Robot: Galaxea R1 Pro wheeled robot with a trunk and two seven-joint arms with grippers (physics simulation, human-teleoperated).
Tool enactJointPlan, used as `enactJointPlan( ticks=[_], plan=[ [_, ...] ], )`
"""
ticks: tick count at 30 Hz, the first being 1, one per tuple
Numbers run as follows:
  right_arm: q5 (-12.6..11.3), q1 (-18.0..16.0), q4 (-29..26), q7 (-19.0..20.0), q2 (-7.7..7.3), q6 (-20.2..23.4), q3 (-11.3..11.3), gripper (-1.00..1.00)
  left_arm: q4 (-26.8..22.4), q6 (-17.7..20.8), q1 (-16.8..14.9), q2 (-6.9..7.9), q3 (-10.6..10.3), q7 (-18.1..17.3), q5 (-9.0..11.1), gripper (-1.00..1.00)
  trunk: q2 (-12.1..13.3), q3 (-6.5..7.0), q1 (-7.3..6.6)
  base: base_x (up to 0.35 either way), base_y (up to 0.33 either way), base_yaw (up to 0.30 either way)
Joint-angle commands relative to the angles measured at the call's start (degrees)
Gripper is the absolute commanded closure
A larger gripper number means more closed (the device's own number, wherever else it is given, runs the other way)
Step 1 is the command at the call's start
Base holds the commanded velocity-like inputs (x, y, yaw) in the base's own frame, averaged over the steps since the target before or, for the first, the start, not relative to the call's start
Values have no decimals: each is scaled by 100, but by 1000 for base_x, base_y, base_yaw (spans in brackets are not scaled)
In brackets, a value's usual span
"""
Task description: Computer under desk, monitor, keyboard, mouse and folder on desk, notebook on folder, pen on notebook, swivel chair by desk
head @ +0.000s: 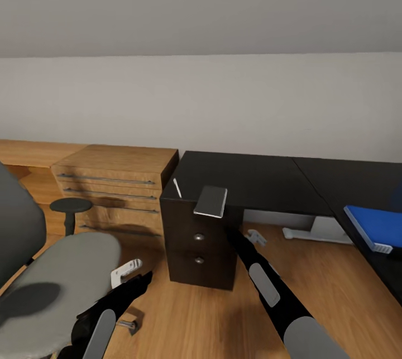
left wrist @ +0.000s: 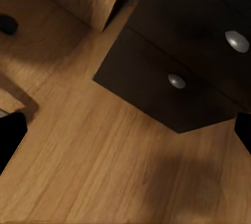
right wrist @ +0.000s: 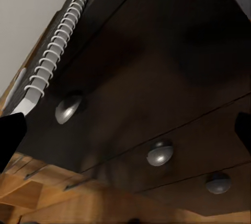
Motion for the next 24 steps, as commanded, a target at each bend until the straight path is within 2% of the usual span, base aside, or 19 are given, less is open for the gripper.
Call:
enactJointPlan(
  ticks=[1,6,16,24],
  plan=[
    [-59,0,4,28,0,-31,18,-100,-1,14,-4,-1,-6,54,58,-100,-4,-6,0,0,0,270],
    [-59,4,-2,198,-4,-31,20,-100,3,14,-4,-1,-5,46,57,-100,-4,-6,0,0,0,147],
    [-31,48,-23,765,3,-31,38,-100,4,20,-4,16,9,14,70,-100,-4,-6,0,0,0,13],
    [-23,49,-25,785,2,-31,38,-100,4,20,-4,24,9,-3,63,-100,-4,-6,0,108,36,0]
  ],
)
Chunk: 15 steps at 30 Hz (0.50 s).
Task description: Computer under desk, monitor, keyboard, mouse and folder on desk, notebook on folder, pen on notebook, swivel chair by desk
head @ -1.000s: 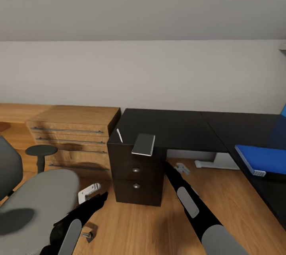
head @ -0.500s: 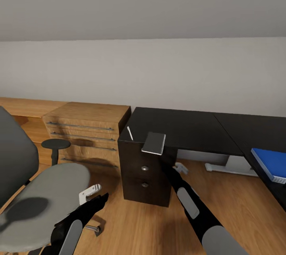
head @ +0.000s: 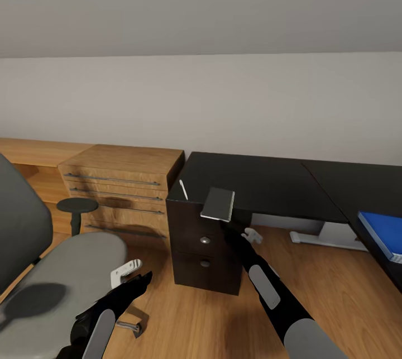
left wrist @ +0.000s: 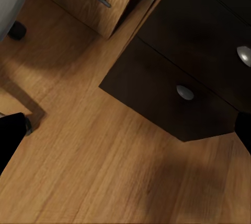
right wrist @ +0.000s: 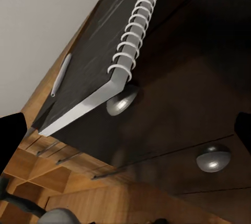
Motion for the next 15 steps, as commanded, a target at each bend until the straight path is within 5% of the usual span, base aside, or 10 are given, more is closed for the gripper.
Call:
enactJointPlan(
  ticks=[1,9,12,15],
  plan=[
    [-60,-5,7,16,-4,-29,18,-100,-7,16,-3,0,-2,50,59,-100,-2,-5,0,53,11,0],
    [-92,-5,7,9,-2,-14,18,-100,-7,18,-3,1,-10,54,46,-100,-2,-5,0,13,3,0],
    [-213,-5,1,22,-2,584,-13,-100,-7,18,-3,1,-10,57,47,-100,-2,-5,0,0,0,0],
    [-628,-5,-34,87,-2,1085,-29,-100,-4,18,-3,1,-10,57,48,-100,-2,-5,0,0,0,0]
  ],
)
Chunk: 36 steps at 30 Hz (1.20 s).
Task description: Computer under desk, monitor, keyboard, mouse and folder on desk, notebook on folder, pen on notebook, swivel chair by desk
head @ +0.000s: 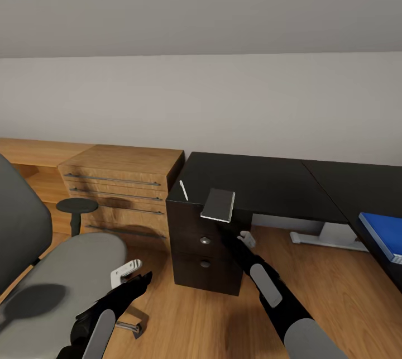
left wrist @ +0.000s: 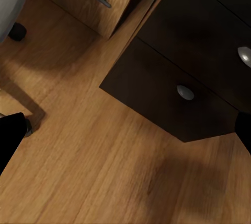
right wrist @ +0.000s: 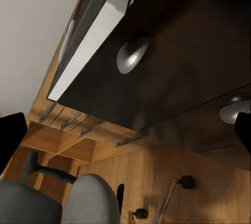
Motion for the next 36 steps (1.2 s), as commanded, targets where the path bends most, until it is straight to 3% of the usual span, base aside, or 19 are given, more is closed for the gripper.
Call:
enactJointPlan(
  ticks=[1,3,6,9,16,22,24,30,36],
  plan=[
    [-140,-3,-6,44,-1,73,0,-100,-6,15,-3,0,-3,51,60,-100,-3,-6,-1,0,0,0],
    [-380,-3,-16,261,-1,178,3,-100,-4,15,-3,0,-3,52,61,-100,-3,-6,-1,0,0,0],
    [-525,-3,-21,635,5,231,10,-100,-2,15,-3,0,-3,52,61,-100,-3,-6,-1,0,0,0],
    [-546,-3,-22,735,7,223,11,-100,-5,15,-3,0,-3,52,61,-100,-3,-6,-1,0,0,0],
    [-555,-3,-27,787,8,185,-1,-100,-2,7,-3,-8,-3,59,61,-100,278,120,-154,0,0,0],
    [-561,-3,-17,772,8,188,-22,-100,-2,8,-3,-9,-5,60,61,-100,278,120,-154,0,0,0],
    [-563,-3,-11,765,7,194,-91,-100,0,7,-3,-9,-5,60,61,-100,278,120,-154,0,0,0],
    [-569,-3,2,745,8,204,-590,-100,23,6,-3,-9,-3,59,61,-100,278,120,-154,0,0,0],
    [-567,-3,4,742,8,206,-686,-100,26,6,-3,-9,-9,53,61,-100,278,120,-154,0,0,0]
  ],
)
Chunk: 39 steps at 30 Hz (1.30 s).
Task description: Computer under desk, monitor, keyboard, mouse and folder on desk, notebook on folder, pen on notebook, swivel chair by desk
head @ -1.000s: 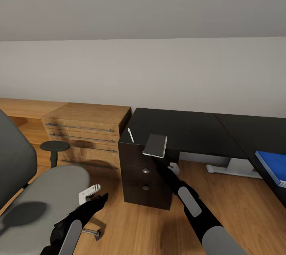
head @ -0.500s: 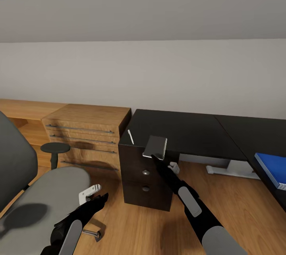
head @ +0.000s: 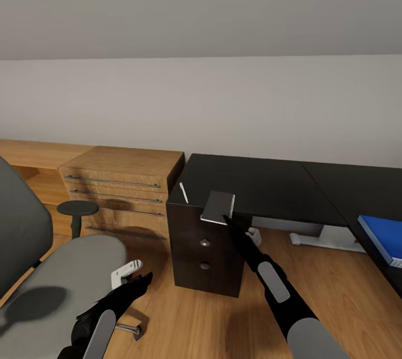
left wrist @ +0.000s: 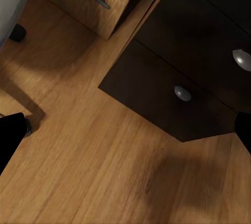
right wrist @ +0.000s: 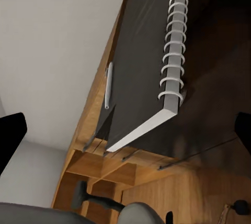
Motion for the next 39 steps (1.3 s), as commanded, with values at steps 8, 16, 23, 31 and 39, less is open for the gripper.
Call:
enactJointPlan(
  ticks=[8,16,23,31,39],
  plan=[
    [-60,-3,13,11,4,32,-8,-100,-1,18,-3,-2,-5,44,66,-100,-3,-6,-1,73,0,0],
    [-58,-3,25,7,8,32,-7,-100,-1,16,-3,-3,-5,39,62,-100,-3,-6,-1,40,0,0],
    [-58,-3,26,7,16,32,-7,-100,-1,21,-3,0,-5,34,68,-100,-3,-6,-1,77,0,0],
    [-58,-3,34,7,23,45,1,-100,-1,23,-3,0,-1,33,69,-100,-3,-6,-1,4,0,0],
    [-59,-3,120,7,29,58,-3,-100,-1,23,-3,0,0,33,74,-100,-3,-6,-1,0,0,0]
  ],
)
